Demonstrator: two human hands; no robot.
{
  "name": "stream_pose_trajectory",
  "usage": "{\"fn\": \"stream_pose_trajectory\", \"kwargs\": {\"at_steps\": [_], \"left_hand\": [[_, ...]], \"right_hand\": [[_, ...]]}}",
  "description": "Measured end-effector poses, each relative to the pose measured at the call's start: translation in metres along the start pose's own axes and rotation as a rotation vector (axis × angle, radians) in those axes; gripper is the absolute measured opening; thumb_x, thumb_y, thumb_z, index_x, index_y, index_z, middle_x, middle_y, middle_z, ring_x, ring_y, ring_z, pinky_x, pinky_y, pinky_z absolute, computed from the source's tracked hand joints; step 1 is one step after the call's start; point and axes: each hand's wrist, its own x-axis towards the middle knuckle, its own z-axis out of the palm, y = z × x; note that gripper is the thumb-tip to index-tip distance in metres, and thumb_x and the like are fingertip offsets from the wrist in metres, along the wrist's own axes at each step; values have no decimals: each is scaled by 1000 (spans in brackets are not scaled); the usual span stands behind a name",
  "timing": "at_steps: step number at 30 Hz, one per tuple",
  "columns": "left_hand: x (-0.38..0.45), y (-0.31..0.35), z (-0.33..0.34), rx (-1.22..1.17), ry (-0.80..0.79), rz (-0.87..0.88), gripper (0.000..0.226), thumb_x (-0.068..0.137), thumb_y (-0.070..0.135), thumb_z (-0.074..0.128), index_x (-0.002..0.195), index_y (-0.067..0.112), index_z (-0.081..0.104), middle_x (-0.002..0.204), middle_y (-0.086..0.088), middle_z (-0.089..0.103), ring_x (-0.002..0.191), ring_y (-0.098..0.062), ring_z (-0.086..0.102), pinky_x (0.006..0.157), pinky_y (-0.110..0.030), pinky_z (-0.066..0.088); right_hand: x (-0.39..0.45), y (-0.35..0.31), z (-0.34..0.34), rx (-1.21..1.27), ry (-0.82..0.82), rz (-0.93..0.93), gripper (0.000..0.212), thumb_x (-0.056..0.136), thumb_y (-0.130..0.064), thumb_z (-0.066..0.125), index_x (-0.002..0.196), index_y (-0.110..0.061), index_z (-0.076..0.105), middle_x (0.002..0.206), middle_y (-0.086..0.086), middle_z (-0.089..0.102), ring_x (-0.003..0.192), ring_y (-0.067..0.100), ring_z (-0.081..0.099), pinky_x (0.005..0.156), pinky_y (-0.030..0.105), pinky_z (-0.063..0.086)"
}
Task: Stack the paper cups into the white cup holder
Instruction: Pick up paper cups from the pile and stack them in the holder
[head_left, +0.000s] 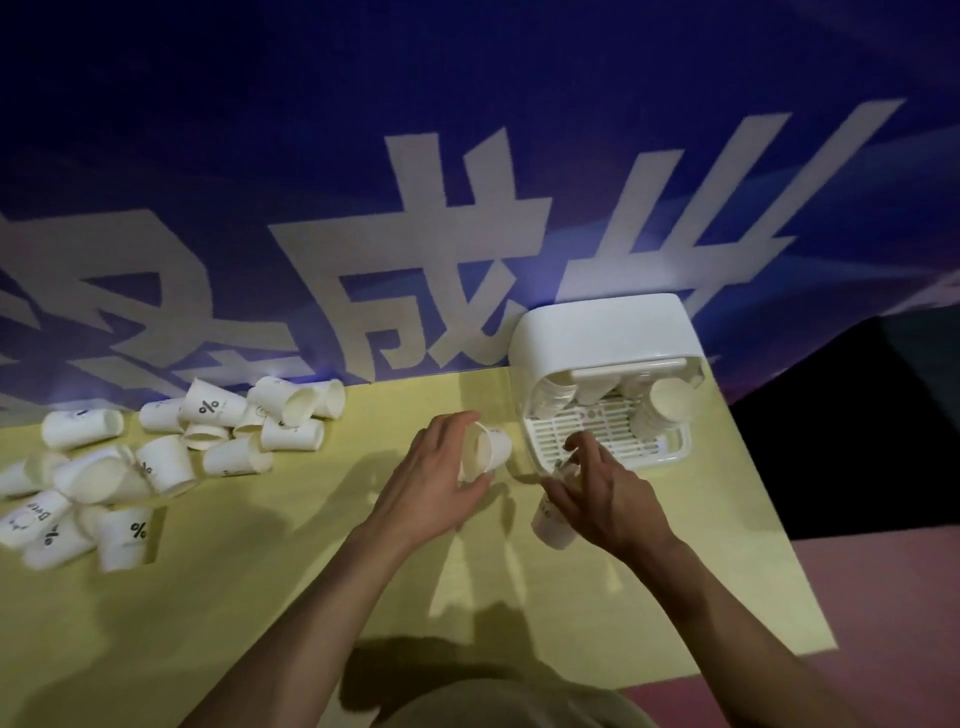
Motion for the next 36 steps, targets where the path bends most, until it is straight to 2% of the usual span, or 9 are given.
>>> {"fn": "stream_pose_trajectory", "kwargs": {"at_steps": [3, 5, 9, 16, 26, 30, 36], "left_hand": [[25, 40, 28, 15, 10, 58, 68, 89, 36, 68, 148, 33, 35, 143, 13, 35, 130, -14, 43, 100, -32, 47], [39, 61, 47, 18, 4, 80, 68, 89, 35, 68, 148, 35, 35, 143, 14, 35, 131, -14, 42, 102, -33, 47], [63, 91, 78, 50, -27, 85, 70, 90, 35, 68, 151, 36, 33, 144, 11, 36, 132, -16, 43, 104, -35, 47], [97, 109, 117, 126, -97, 86, 69, 91, 32, 69, 151, 28, 36, 147, 0, 39, 136, -22, 42, 110, -37, 42], [131, 100, 161, 199, -152, 20, 70, 93, 31, 70, 152, 29, 34, 149, -4, 37, 136, -28, 44, 108, -42, 45], [141, 94, 174, 195, -174, -39, 72, 93, 27, 71, 154, 28, 33, 151, -9, 36, 140, -30, 40, 112, -43, 42], [146, 89, 190, 199, -236, -106, 69, 93, 27, 71, 152, 34, 34, 152, -4, 32, 136, -31, 42, 110, -45, 43]], "right_hand": [[-6, 35, -23, -11, 15, 28, 58, 89, -70, 46, 131, -32, 40, 124, -7, 62, 95, 23, 69, 65, 46, 59], [-10, 57, -36, -18, 27, 10, 55, 91, -65, 49, 134, -32, 42, 124, -7, 58, 101, 22, 64, 65, 46, 58], [-13, 93, -56, -43, 3, -3, 50, 91, -53, 61, 132, -28, 50, 124, -3, 51, 105, 23, 54, 63, 44, 58], [-17, 136, -74, -1, -41, -21, 62, 83, -35, 69, 140, -26, 46, 130, 5, 46, 102, 27, 51, 81, 42, 55], [-17, 166, -80, 38, -62, 52, 65, 84, -33, 71, 142, -31, 41, 134, 1, 44, 112, 27, 53, 76, 42, 58], [-14, 172, -81, 16, -67, 80, 68, 87, -37, 72, 146, -30, 38, 135, -2, 44, 114, 25, 53, 71, 43, 59], [-8, 179, -80, 5, -76, 91, 68, 86, -42, 74, 144, -29, 41, 133, -3, 46, 111, 25, 56, 64, 43, 58]]}}
